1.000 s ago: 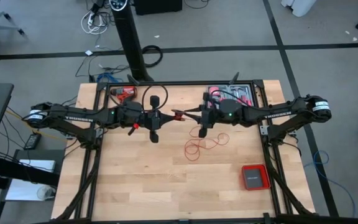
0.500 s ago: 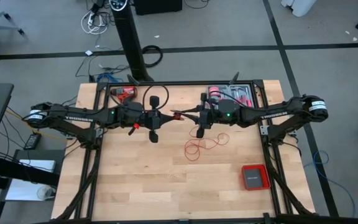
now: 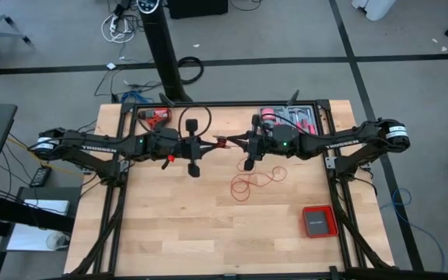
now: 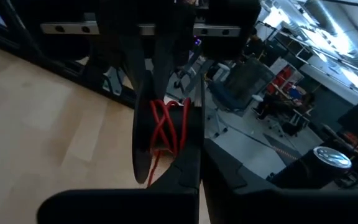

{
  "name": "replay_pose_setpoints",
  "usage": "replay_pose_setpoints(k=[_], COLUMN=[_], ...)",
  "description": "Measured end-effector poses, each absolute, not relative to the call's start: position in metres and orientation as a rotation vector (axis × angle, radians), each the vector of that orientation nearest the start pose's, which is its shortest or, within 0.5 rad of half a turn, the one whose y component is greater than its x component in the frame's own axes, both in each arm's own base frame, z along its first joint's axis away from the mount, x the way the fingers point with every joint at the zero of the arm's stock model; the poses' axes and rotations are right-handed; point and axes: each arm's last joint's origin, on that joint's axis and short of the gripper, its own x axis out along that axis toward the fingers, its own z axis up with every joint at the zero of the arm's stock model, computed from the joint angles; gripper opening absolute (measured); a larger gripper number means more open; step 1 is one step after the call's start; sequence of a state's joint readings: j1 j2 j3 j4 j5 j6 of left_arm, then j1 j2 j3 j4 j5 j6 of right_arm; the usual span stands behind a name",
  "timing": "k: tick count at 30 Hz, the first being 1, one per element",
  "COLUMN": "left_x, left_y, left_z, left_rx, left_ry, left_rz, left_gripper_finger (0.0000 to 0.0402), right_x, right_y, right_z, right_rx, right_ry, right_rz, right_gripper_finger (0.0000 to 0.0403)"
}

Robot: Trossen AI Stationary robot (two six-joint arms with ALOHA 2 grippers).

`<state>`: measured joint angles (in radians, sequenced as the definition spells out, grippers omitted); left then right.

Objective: Coil cords
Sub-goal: Uncoil the red wire from the black spool

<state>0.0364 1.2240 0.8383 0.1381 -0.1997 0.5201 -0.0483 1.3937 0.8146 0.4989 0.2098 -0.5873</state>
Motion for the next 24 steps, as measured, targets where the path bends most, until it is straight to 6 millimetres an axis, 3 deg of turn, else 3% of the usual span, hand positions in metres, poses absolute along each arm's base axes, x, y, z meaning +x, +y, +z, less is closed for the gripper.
replay_pose_setpoints(k=[9, 18, 24], left_x=[0.270, 0.266, 0.268], left_y=[0.015, 0.015, 0.015], left_z=[0.296, 0.299, 0.295], left_rx=[0.486, 0.372, 0.303], left_ry=[0.290, 0.274, 0.298], left_rz=[0.209, 0.277, 0.280], left_gripper_finger=[0.0109, 0.0115, 0.0115], right_x=[0.301, 0.282, 0.278], right_y=[-0.022, -0.015, -0.015], right_z=[0.273, 0.290, 0.283], right_rx=[-0.592, -0.556, -0.495], right_ry=[0.200, 0.210, 0.296], right_rz=[-0.269, -0.302, -0.283], right_gripper_finger=[0.0001, 0.0001, 0.0000])
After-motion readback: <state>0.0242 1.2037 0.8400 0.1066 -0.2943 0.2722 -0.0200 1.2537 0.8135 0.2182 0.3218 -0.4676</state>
